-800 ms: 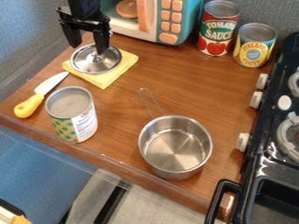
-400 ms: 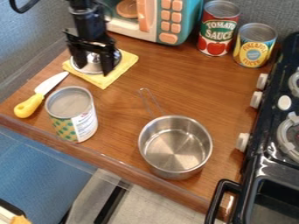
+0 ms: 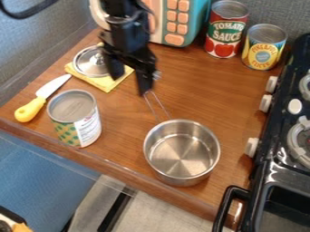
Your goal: Move the pot
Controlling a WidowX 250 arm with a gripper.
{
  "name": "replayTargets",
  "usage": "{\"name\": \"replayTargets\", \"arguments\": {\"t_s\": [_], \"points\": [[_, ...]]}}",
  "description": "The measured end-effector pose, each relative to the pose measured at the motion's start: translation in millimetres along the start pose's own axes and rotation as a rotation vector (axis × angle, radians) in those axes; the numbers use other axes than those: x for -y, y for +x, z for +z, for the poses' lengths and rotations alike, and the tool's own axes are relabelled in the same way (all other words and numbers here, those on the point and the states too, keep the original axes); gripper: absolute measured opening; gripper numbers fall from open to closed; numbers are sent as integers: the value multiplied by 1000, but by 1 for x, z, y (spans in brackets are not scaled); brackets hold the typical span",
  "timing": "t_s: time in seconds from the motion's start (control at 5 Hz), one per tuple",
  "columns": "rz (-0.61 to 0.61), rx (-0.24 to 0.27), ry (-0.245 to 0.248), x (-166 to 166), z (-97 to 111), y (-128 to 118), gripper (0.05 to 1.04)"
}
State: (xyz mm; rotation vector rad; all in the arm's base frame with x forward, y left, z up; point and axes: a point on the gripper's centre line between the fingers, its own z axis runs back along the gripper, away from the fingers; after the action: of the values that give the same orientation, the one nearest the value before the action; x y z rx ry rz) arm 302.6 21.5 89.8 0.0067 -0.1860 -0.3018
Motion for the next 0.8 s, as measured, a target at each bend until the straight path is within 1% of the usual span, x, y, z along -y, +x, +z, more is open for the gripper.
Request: {"name": "replayTargets", "arguments": {"t_s": [0.2, 0.4, 0.6, 0.8], "points": [[-75, 15, -12, 55, 1, -10, 1001], [-95, 14, -14, 100, -8, -18, 1001], [-93, 37, 7, 121, -16, -13, 1001], [-92, 36, 12, 135, -29, -11, 1001]]}}
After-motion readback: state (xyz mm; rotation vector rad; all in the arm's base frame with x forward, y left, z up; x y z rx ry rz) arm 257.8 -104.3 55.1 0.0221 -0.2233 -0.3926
